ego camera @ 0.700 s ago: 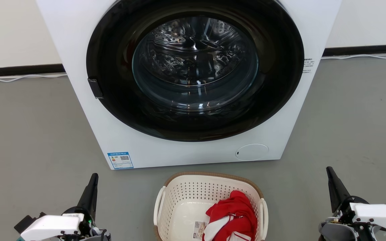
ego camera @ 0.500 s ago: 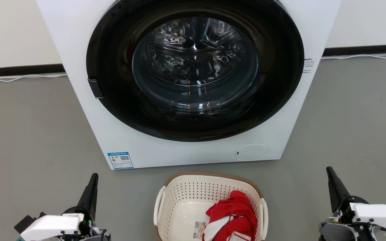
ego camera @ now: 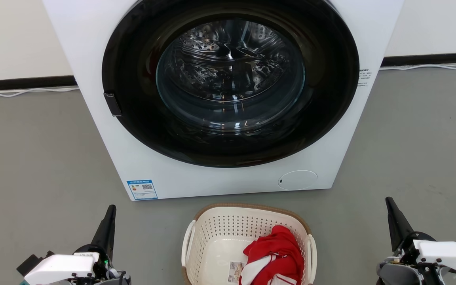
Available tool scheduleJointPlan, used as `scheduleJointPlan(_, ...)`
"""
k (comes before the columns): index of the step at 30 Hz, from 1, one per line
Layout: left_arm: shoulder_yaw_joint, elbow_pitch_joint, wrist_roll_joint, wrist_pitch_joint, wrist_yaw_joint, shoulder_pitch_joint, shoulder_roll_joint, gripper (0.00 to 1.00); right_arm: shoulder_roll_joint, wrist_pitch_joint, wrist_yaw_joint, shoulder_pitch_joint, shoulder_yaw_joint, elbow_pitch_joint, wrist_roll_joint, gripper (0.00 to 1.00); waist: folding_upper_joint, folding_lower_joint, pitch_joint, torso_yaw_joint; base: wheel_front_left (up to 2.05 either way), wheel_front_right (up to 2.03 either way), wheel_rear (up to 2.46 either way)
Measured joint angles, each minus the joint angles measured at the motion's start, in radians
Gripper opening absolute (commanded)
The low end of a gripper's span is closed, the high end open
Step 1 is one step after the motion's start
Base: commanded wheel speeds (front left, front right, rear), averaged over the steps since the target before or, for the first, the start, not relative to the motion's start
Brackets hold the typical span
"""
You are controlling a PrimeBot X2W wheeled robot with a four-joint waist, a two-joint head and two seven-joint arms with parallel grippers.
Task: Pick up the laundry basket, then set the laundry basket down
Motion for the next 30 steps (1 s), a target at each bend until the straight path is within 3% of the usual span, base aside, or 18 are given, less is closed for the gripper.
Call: scheduleJointPlan(30, 0.0, 0.0, 0.0, 0.0, 0.0, 0.0, 0.0, 0.0, 0.0, 0.0, 0.0, 0.0, 0.0, 0.0, 0.0, 0.0, 0.0, 0.0, 0.0, 0.0, 0.0, 0.0, 0.0)
